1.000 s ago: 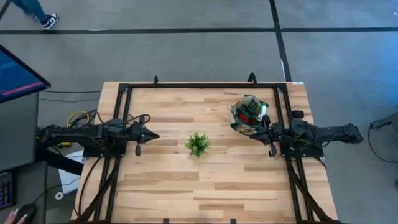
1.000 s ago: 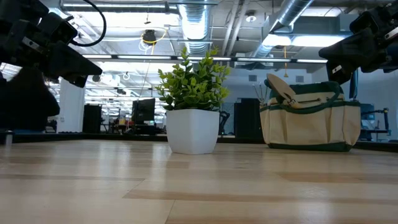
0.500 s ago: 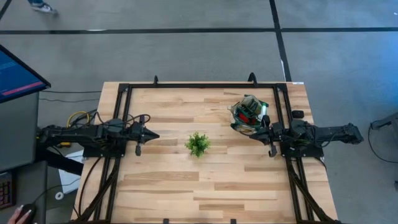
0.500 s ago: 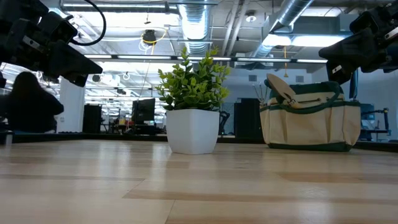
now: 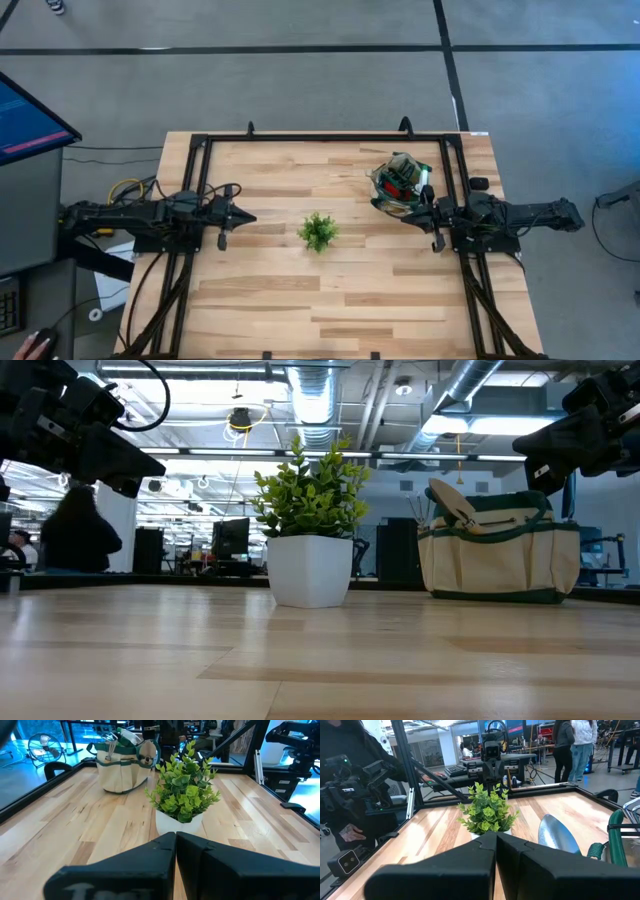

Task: Pick & Place Garden tools in Gardening bag
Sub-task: Return to Home Position

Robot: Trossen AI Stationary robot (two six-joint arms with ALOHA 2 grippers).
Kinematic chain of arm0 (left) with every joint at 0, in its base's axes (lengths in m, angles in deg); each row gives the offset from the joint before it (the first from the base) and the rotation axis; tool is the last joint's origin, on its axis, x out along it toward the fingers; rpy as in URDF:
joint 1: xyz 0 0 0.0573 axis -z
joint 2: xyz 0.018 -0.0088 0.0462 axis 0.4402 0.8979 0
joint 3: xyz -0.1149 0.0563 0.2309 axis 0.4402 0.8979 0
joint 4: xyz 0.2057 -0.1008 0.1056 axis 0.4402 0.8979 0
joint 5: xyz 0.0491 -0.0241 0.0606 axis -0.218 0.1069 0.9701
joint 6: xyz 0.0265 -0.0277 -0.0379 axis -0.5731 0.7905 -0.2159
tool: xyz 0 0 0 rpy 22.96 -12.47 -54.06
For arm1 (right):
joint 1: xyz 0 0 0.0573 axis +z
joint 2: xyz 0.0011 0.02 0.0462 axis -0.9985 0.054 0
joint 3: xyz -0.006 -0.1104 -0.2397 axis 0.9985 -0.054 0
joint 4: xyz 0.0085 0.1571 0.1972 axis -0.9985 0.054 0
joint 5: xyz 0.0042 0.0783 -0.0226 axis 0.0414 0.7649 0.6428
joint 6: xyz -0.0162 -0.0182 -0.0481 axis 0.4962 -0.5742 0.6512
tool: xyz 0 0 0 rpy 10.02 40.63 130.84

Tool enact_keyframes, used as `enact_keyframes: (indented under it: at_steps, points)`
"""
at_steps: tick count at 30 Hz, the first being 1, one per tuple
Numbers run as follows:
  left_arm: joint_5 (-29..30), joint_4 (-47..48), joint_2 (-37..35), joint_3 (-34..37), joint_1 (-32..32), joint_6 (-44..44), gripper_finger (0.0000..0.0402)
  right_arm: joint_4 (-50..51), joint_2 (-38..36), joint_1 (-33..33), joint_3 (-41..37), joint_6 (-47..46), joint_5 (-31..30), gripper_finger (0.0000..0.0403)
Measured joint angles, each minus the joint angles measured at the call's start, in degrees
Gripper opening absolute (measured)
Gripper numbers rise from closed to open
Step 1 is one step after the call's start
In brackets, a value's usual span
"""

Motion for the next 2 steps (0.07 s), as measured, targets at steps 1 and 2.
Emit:
enact_keyframes:
  at_steps: [1, 2]
  points:
    - [0.0, -0.1, 0.0, 0.0, 0.0, 0.0, 0.0001, 0.0, 0.0, 0.0, 0.0, 0.0, 0.0, 0.0]
    - [0.0, -0.1, 0.0, 0.0, 0.0, 0.0, 0.0001, 0.0, 0.0, 0.0, 0.0, 0.0, 0.0, 0.0]
